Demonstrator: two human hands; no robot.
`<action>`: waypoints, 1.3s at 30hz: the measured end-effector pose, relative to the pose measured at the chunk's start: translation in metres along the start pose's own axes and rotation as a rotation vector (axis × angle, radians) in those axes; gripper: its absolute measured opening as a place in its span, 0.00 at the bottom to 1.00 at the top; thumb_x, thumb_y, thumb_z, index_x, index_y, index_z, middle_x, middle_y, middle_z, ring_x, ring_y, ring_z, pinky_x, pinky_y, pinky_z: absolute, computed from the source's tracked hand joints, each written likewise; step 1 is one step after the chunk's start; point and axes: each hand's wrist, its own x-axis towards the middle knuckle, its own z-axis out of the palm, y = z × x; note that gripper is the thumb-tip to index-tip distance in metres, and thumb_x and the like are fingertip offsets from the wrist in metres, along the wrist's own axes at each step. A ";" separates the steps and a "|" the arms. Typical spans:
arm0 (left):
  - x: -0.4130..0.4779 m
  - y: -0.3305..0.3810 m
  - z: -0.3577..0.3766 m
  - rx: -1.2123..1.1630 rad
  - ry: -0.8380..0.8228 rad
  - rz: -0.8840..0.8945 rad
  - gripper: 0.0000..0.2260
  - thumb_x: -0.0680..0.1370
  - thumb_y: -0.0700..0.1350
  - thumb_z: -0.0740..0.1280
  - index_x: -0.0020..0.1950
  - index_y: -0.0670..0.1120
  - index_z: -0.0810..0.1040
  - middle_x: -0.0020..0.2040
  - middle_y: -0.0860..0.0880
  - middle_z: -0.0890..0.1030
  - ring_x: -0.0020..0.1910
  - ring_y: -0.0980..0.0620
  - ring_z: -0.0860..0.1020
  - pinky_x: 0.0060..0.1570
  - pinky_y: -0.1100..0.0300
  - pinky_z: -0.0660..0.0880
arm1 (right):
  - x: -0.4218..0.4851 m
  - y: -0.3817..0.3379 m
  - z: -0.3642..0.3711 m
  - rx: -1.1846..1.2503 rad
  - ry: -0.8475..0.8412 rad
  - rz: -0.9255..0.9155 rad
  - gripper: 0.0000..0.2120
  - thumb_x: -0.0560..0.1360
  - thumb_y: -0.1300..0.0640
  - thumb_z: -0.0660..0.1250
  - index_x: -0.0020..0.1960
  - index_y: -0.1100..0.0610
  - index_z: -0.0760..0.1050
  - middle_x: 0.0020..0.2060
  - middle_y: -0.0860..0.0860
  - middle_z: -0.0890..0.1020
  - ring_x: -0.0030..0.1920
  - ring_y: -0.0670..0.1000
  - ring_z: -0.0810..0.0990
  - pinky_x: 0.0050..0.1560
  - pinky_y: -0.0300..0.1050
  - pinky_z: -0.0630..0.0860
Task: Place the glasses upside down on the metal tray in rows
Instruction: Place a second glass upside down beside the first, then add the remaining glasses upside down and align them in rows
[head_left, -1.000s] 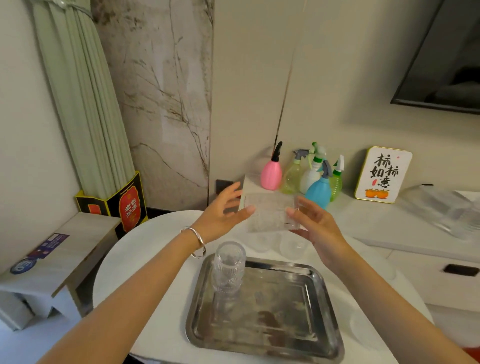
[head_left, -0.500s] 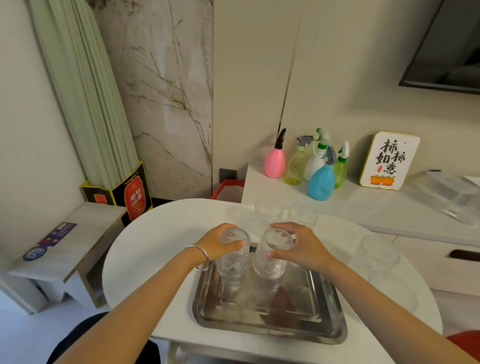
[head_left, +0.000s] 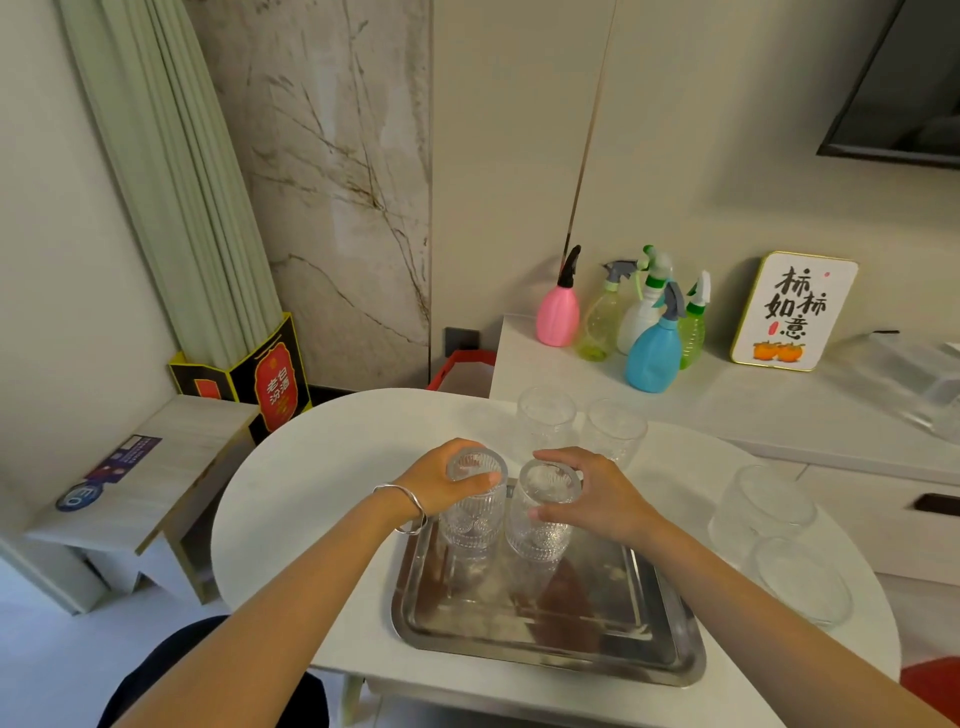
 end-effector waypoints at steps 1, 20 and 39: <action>0.000 0.000 0.000 0.005 -0.001 0.000 0.22 0.73 0.54 0.66 0.65 0.52 0.66 0.67 0.48 0.71 0.60 0.52 0.70 0.59 0.57 0.69 | 0.000 0.000 0.000 0.006 -0.004 0.000 0.31 0.62 0.50 0.79 0.63 0.47 0.74 0.57 0.42 0.76 0.56 0.42 0.73 0.53 0.29 0.64; 0.021 0.010 -0.019 -0.138 0.024 -0.068 0.21 0.78 0.60 0.48 0.64 0.52 0.69 0.66 0.49 0.73 0.65 0.48 0.69 0.64 0.51 0.64 | 0.062 -0.010 -0.045 -0.058 0.044 0.026 0.31 0.70 0.41 0.70 0.69 0.50 0.67 0.67 0.51 0.72 0.67 0.53 0.70 0.67 0.47 0.66; 0.028 0.052 -0.021 -0.214 0.277 -0.039 0.20 0.77 0.61 0.46 0.46 0.53 0.74 0.41 0.57 0.71 0.44 0.54 0.69 0.45 0.66 0.65 | 0.074 -0.050 -0.048 0.467 0.349 0.051 0.24 0.68 0.45 0.73 0.62 0.49 0.74 0.54 0.50 0.79 0.51 0.49 0.78 0.46 0.38 0.72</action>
